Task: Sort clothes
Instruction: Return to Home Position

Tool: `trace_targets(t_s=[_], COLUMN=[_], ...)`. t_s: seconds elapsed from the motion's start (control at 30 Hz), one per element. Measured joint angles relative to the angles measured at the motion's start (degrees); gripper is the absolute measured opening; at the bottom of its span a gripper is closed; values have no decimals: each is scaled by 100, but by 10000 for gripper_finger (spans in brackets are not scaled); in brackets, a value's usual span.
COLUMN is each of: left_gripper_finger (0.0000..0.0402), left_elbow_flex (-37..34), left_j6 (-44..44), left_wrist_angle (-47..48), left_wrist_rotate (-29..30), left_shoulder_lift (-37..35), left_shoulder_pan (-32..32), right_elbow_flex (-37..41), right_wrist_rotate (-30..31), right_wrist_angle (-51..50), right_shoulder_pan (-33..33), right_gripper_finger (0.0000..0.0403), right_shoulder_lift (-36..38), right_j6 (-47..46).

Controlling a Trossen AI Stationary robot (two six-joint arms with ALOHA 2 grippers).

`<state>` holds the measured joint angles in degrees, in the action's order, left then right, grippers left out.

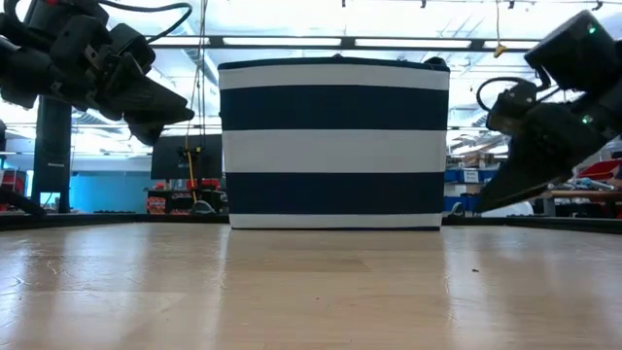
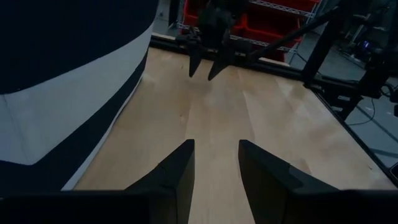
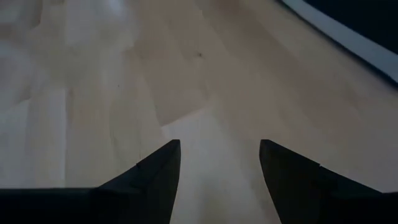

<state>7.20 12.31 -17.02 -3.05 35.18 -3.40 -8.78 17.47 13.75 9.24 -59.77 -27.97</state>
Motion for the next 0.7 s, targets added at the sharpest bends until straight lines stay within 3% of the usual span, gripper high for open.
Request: trace_targets(t_s=[0.27,0.43,0.7], left_gripper_finger=[129,129,129], left_elbow_flex=[2,4,4], left_j6=[-143,-142,-362], left_wrist_angle=[178,829,1423], left_wrist_rotate=[0,0,5], left_shoulder_lift=[-178,-631,-1679], left_shoulder_pan=[1,2,2], right_elbow_flex=[345,605,811], right_wrist_rotate=[-237,-249,-237], right_wrist_angle=[276,164,-902], right_shoulder_pan=[-440,-485,-488], right_gripper_finger=[221,220,219], right_shoulder_lift=[693,1510,2819], right_j6=[379,562,427])
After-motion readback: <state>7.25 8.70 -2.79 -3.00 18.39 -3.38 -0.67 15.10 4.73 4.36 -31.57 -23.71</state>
